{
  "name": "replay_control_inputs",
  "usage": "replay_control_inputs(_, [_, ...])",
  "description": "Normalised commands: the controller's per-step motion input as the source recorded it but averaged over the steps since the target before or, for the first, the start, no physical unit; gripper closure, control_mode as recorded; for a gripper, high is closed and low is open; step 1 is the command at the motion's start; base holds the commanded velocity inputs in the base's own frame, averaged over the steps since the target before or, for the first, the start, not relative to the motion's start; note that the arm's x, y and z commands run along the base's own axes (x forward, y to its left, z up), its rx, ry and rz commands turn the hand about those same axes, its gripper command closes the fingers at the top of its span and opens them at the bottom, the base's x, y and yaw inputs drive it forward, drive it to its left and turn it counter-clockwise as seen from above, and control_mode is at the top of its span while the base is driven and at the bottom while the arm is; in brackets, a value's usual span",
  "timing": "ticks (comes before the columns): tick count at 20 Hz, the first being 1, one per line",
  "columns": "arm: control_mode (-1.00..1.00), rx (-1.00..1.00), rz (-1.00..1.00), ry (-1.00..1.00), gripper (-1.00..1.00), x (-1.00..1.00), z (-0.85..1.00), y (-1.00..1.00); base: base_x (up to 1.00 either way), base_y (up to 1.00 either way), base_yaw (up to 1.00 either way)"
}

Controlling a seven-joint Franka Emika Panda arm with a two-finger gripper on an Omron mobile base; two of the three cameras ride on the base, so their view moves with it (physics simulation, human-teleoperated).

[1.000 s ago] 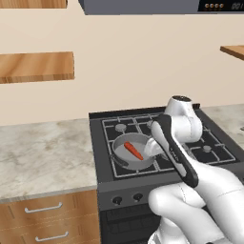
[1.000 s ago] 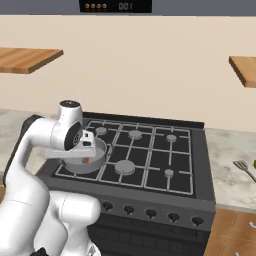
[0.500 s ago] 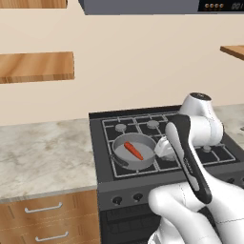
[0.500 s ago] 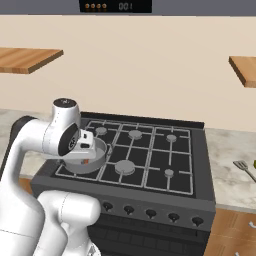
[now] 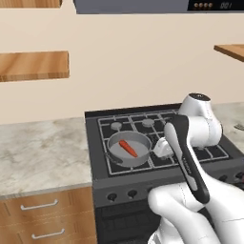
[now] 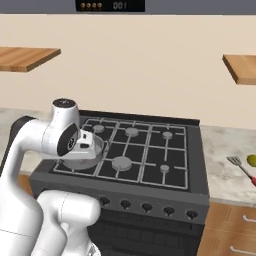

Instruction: Put the carrot and lemon in the pot. Retrieve the spatula and lightly stir the vegetables in the pot.

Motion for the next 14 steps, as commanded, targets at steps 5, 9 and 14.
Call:
replay_control_inputs(5, [1.00,0.00,0.00,0.00,-1.00,0.00,0.00,0.00,-0.54,-0.85,-0.16])
replay_control_inputs(9, [1.00,0.00,0.00,0.00,-1.00,0.00,0.00,0.00,-0.02,-1.00,-0.04])
replay_control_inputs(14, [1.00,0.00,0.00,0.00,-1.00,0.00,0.00,0.00,0.00,-1.00,0.00])
